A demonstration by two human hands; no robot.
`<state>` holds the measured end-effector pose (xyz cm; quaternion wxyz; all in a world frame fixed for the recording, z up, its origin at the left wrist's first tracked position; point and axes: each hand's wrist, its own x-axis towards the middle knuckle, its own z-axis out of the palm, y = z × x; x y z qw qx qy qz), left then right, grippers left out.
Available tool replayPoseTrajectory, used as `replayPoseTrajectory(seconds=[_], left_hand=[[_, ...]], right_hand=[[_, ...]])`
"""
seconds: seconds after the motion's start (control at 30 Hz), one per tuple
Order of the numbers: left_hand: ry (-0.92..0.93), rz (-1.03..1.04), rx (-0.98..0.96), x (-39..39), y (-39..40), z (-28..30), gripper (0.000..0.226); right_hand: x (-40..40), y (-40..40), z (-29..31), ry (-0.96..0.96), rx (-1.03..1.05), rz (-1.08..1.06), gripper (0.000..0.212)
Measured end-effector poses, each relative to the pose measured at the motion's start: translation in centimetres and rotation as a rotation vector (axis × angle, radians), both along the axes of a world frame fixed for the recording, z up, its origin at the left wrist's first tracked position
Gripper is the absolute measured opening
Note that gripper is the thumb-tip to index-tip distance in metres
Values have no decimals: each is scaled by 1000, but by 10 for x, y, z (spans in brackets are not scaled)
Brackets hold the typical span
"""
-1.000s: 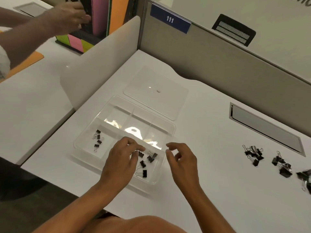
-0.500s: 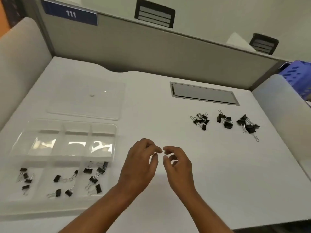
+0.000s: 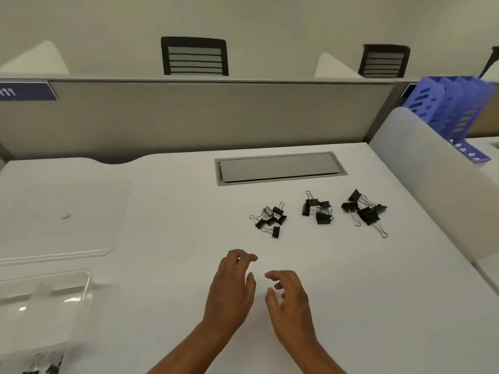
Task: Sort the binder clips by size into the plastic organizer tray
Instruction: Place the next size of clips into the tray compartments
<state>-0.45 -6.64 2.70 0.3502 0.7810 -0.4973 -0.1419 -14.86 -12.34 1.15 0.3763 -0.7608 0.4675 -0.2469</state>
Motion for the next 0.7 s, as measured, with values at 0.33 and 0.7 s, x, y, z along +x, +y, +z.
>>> replayPoseTrajectory(seconds=[0.33, 0.7], left_hand=[[-232, -34, 116, 20, -116, -52, 62], [-511, -17, 10, 40, -113, -86, 43]], right_hand=[[24, -137, -48, 136, -226, 152, 54], [24, -154, -58, 84, -323, 199, 22]])
